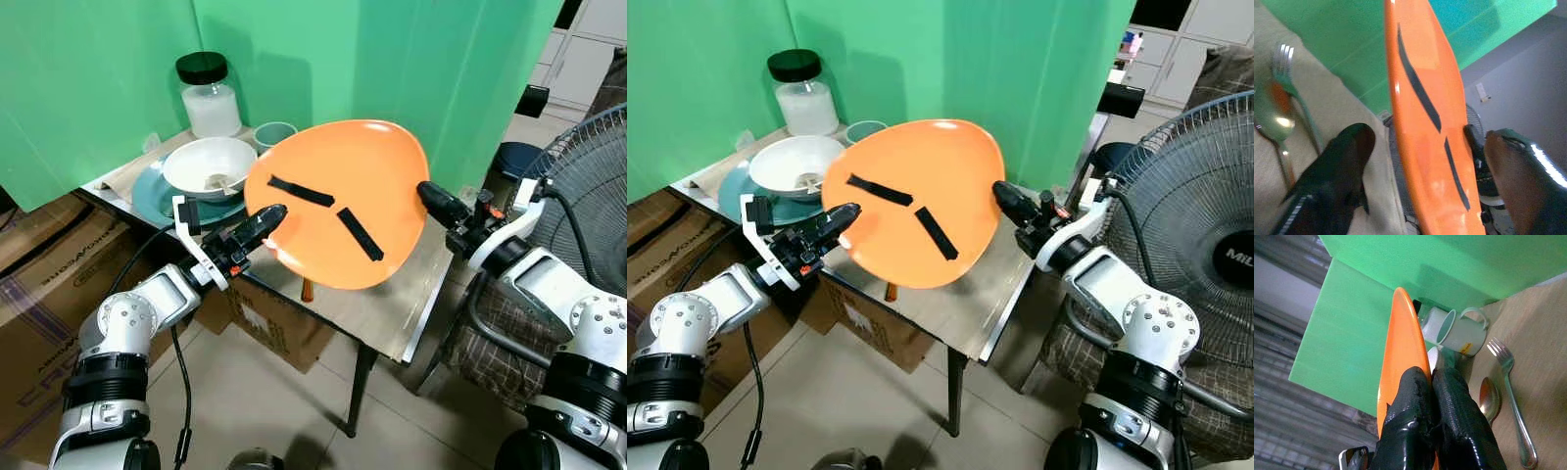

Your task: Setting the table

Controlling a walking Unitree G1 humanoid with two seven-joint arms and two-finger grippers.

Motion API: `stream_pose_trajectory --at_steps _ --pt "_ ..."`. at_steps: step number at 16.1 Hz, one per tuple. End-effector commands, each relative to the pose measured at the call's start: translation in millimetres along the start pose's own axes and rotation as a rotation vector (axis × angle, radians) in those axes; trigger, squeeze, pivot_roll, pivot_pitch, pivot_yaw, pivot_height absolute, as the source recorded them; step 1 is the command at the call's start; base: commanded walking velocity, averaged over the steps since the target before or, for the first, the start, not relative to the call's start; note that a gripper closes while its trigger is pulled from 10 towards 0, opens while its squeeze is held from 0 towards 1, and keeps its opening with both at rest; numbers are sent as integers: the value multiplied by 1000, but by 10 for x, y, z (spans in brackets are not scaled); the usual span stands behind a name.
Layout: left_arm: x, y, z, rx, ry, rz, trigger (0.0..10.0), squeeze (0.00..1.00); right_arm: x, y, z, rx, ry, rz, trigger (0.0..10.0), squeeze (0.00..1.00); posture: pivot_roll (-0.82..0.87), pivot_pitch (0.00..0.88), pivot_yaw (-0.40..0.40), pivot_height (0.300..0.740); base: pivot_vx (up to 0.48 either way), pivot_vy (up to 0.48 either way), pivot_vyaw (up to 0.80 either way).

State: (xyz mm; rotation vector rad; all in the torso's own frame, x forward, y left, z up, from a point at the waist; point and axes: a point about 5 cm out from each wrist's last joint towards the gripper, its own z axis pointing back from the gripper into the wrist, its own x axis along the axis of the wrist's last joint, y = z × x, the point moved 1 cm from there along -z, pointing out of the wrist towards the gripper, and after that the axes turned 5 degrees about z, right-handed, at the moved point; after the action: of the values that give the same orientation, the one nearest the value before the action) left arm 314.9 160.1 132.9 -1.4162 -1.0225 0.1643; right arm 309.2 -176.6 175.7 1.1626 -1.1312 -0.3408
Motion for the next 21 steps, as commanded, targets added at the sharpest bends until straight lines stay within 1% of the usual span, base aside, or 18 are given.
stream_pose_trajectory --at_steps 1,4,7,10,15,16,19,21 --pt "41 -50 -20 -33 -2 -5 0 0 -1 114 1 74 -7 0 0 0 41 0 67 740 0 0 0" --pt "55 -70 -48 -51 2 -17 0 0 -9 130 -3 84 -4 -1 0 0 41 0 58 740 0 0 0" --pt "65 -81 -34 -57 -11 -16 0 0 -11 169 1 97 1 7 0 0 35 0 60 740 0 0 0" --pt "47 -76 -34 -58 -8 -12 0 0 -9 169 16 97 -2 11 0 0 36 0 61 740 0 0 0" --pt "44 -79 -16 -55 -5 -2 0 0 -50 210 -5 106 -1 12 0 0 41 0 70 740 0 0 0" --pt "39 -79 -12 -54 0 -7 0 0 -59 220 -22 109 0 11 0 0 48 0 61 740 0 0 0" --pt "63 -101 2 -65 -27 -2 0 0 -82 230 -42 115 10 10 0 0 53 0 54 740 0 0 0" --pt "64 -111 10 -68 -29 -1 0 0 -91 228 -36 113 12 10 0 0 51 0 55 740 0 0 0"
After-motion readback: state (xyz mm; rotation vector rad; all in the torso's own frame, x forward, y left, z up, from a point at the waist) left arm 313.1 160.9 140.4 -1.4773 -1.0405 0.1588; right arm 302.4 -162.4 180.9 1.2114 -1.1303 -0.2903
